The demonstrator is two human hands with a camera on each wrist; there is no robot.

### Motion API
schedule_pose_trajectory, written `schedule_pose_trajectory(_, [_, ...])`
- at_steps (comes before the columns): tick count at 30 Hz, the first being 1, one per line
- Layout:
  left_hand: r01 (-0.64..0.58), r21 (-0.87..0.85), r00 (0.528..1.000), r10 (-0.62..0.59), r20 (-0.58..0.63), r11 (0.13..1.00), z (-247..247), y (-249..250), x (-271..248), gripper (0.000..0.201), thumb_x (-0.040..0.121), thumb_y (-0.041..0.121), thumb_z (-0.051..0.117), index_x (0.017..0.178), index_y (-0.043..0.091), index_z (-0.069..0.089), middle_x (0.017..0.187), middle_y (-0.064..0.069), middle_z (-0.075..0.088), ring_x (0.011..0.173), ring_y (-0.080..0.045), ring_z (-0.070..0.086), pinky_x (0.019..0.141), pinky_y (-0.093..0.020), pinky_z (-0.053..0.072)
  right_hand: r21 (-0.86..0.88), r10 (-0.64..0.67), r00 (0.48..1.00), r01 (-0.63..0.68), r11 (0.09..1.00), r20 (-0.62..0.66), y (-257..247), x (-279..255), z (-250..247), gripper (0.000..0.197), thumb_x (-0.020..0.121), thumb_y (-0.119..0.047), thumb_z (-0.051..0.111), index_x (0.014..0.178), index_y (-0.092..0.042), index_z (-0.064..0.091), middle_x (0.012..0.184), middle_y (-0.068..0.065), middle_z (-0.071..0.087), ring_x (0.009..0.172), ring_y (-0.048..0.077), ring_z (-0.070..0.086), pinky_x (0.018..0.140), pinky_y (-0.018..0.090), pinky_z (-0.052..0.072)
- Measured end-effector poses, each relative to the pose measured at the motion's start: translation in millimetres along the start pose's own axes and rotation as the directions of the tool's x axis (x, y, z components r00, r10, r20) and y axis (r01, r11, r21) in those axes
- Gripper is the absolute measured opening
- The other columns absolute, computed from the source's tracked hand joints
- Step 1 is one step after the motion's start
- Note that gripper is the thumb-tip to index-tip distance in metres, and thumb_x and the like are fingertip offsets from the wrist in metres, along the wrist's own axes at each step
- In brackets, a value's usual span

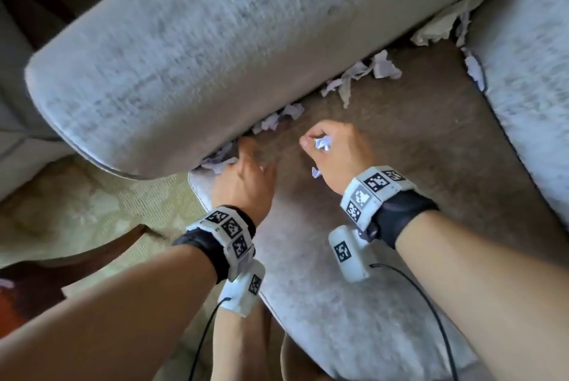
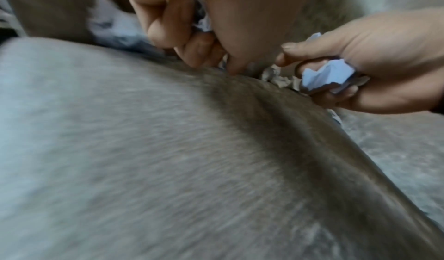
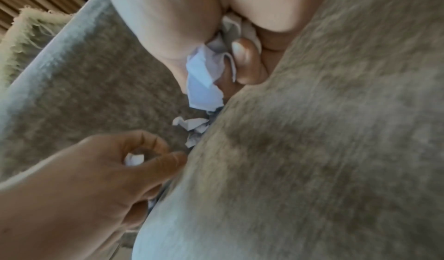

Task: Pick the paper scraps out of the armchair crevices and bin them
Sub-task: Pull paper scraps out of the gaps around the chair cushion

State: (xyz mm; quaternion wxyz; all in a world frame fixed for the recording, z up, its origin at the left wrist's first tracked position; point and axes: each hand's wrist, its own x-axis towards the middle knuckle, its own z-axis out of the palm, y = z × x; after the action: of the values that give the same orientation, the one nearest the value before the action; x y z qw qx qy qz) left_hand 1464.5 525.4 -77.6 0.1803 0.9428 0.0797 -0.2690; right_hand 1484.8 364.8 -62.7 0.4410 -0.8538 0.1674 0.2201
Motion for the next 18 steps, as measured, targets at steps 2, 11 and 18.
schedule_pose_trajectory(2, [0.054,-0.002,0.997,-0.055,-0.052,0.999,-6.2,-21.3,-5.4,0.042,0.096,0.04,0.051,0.13,0.019,0.038,0.101,-0.016,0.066,0.094,-0.042,0.06,0.069,-0.036,0.033,-0.007,-0.02,1.0,0.02,1.0,0.018,-7.1,-1.4,11.7,0.011,0.09,-0.026,0.062,0.08,-0.022,0.061,0.066,0.008,0.068,0.046,0.0,0.052,0.045,0.009,0.036])
schedule_pose_trajectory(11, [0.022,0.192,1.0,-0.017,-0.025,0.981,-15.8,-75.1,3.8,0.038,0.097,0.041,0.049,0.133,0.033,0.045,0.104,-0.018,0.066,0.09,-0.045,0.062,0.074,-0.044,0.047,0.023,0.003,0.996,-0.005,1.0,0.086,-18.4,-12.2,58.0,0.012,0.091,-0.025,0.058,0.084,-0.017,0.064,0.069,0.008,0.071,0.052,0.014,0.064,0.054,0.025,0.049])
schedule_pose_trajectory(18, [-0.074,0.115,0.997,0.075,-0.009,0.991,-13.8,-79.6,0.3,0.04,0.098,0.048,0.041,0.123,0.019,0.053,0.107,-0.022,0.065,0.092,-0.05,0.059,0.075,-0.044,0.044,-0.058,0.075,0.996,-0.073,0.996,0.037,-16.7,-10.5,72.7,0.013,0.09,-0.027,0.06,0.083,-0.019,0.068,0.07,0.003,0.071,0.05,-0.002,0.05,0.045,0.007,0.036])
